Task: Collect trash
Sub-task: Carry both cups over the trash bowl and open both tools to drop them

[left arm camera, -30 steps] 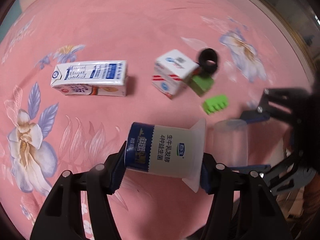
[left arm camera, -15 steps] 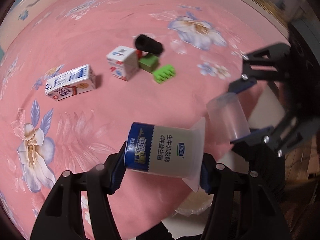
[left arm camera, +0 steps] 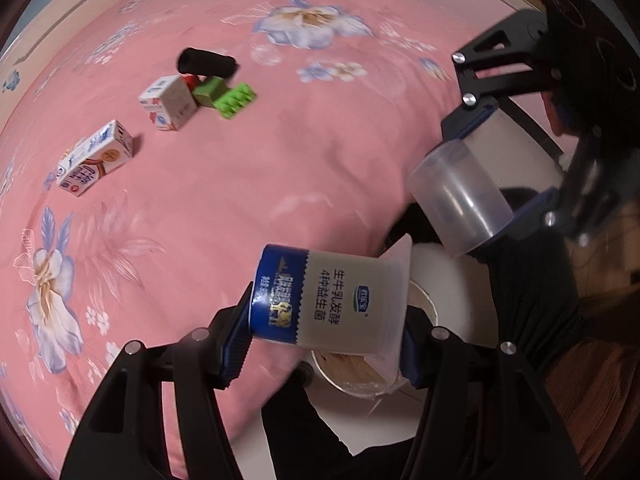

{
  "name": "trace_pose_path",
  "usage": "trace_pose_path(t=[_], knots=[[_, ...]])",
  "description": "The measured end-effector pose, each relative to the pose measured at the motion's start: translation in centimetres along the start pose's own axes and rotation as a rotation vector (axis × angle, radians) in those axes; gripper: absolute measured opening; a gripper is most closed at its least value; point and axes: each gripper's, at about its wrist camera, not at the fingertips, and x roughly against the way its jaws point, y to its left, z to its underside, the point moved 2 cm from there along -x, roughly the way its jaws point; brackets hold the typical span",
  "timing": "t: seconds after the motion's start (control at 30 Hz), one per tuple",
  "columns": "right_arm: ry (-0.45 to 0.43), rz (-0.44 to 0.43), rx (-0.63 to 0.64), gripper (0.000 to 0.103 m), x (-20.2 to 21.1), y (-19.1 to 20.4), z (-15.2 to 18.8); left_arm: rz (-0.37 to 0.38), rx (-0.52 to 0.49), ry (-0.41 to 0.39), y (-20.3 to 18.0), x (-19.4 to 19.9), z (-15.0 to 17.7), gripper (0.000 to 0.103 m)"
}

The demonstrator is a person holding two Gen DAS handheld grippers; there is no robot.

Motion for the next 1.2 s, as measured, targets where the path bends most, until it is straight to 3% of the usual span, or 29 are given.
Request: trace_pose_path(t=[0.5,1.2], knots=[[0.063,-0.089,0.059,0.055,-3.6,6.0,2.4,0.04,-0.098,0.108,-5.9,-4.0,5.4,0.062],[0.162,-0.219,0.052,0.055,-12.6,8.7,3.8,0.127,-0.118,0.223,-8.3,-12.1,9.5,0.062]])
